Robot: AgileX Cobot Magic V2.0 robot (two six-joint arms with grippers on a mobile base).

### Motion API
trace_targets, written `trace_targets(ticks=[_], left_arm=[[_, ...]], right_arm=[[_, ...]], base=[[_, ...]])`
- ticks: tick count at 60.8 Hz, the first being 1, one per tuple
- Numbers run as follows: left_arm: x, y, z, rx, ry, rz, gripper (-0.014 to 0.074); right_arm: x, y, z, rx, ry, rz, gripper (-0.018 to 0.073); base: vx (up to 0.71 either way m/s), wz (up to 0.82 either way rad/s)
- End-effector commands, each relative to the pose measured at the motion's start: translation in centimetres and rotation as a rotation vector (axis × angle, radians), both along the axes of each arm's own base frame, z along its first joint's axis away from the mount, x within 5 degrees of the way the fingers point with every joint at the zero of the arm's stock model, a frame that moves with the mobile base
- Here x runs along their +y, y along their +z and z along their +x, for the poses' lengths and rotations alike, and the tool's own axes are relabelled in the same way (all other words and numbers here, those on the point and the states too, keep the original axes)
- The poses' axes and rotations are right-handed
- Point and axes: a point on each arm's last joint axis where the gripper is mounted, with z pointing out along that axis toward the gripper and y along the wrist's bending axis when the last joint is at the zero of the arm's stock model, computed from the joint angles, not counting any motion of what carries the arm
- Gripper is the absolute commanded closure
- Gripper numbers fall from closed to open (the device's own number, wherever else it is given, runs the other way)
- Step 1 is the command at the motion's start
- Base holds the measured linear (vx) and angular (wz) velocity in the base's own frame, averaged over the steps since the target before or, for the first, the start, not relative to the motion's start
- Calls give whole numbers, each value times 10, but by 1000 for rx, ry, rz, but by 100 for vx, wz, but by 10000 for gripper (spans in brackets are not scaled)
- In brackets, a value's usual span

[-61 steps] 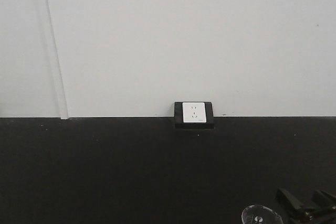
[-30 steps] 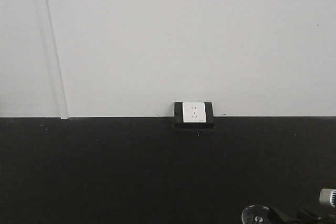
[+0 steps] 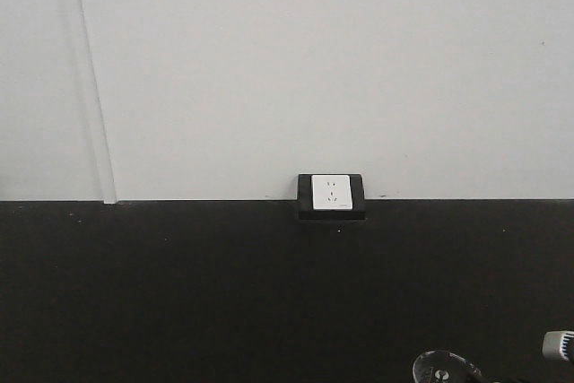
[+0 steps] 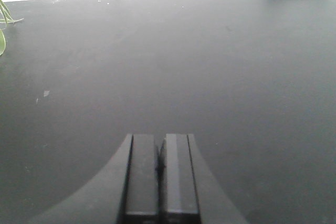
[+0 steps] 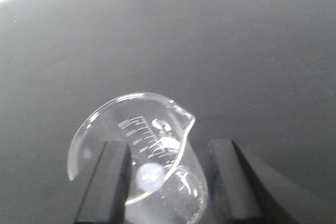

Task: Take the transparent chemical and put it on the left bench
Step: 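Close the right gripper on the transparent dropper and lift it out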

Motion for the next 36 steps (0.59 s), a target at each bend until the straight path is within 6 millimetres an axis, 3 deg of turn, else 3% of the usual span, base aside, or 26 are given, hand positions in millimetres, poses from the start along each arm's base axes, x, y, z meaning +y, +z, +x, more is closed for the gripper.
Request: trace_targets(ticks=[1, 12, 28, 36], left_arm=[[0, 3, -1, -81, -1, -14, 600], [0, 3, -1, -81, -1, -14, 600], [0, 3, -1, -81, -1, -14, 600], [0, 3, -1, -81, -1, -14, 600]], right_arm=[[4, 17, 6, -98, 30, 34, 210], [4, 17, 6, -95, 29, 42, 321], [4, 17, 7, -103, 32, 40, 566], [5, 18, 7, -122, 46, 27, 568]], base=[[0, 0], [0, 0], [0, 0], [0, 0]])
